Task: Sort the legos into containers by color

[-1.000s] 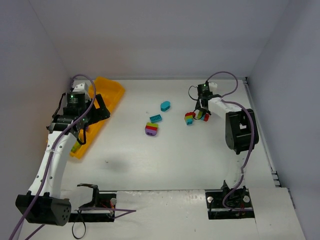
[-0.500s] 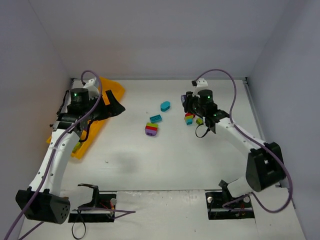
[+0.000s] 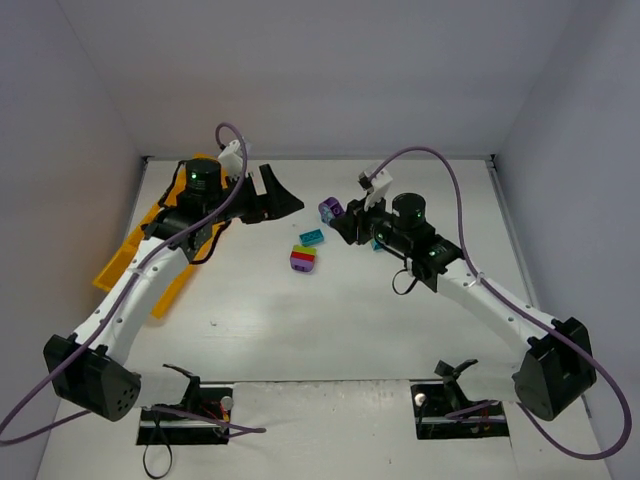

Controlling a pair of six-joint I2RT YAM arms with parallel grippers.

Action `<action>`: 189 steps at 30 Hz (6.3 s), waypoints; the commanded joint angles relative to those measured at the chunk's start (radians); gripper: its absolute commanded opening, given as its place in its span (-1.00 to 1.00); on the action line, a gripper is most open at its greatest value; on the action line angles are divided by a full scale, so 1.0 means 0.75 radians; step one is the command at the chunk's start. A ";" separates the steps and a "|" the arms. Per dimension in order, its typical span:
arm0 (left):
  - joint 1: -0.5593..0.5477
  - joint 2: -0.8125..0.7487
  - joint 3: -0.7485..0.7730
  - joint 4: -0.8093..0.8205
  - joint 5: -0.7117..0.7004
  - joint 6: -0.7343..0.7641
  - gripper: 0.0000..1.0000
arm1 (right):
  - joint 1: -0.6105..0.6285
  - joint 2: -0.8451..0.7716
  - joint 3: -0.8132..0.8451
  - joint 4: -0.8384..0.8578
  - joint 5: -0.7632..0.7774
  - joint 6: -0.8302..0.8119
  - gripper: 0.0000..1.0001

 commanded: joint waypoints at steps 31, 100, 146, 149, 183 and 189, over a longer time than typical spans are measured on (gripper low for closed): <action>-0.229 0.251 0.060 0.424 -0.011 -0.269 -0.89 | 0.089 -0.055 0.044 0.113 0.021 0.051 -0.07; -0.129 1.093 0.826 -0.315 -0.264 0.919 0.38 | 0.046 -0.427 -0.124 -0.308 0.428 0.055 0.82; 0.288 0.811 0.565 -0.263 -1.000 0.453 -0.92 | 0.046 -0.480 -0.154 -0.355 0.443 0.080 0.82; 0.392 0.846 0.595 -0.288 -0.976 0.410 -0.85 | 0.044 -0.472 -0.156 -0.349 0.443 0.080 0.82; -0.008 1.118 0.953 -0.198 -0.289 0.886 0.21 | 0.042 -0.505 -0.107 -0.402 0.496 0.025 0.82; -0.114 1.263 1.094 -0.194 -0.285 0.886 0.22 | 0.044 -0.513 -0.105 -0.433 0.496 0.018 0.82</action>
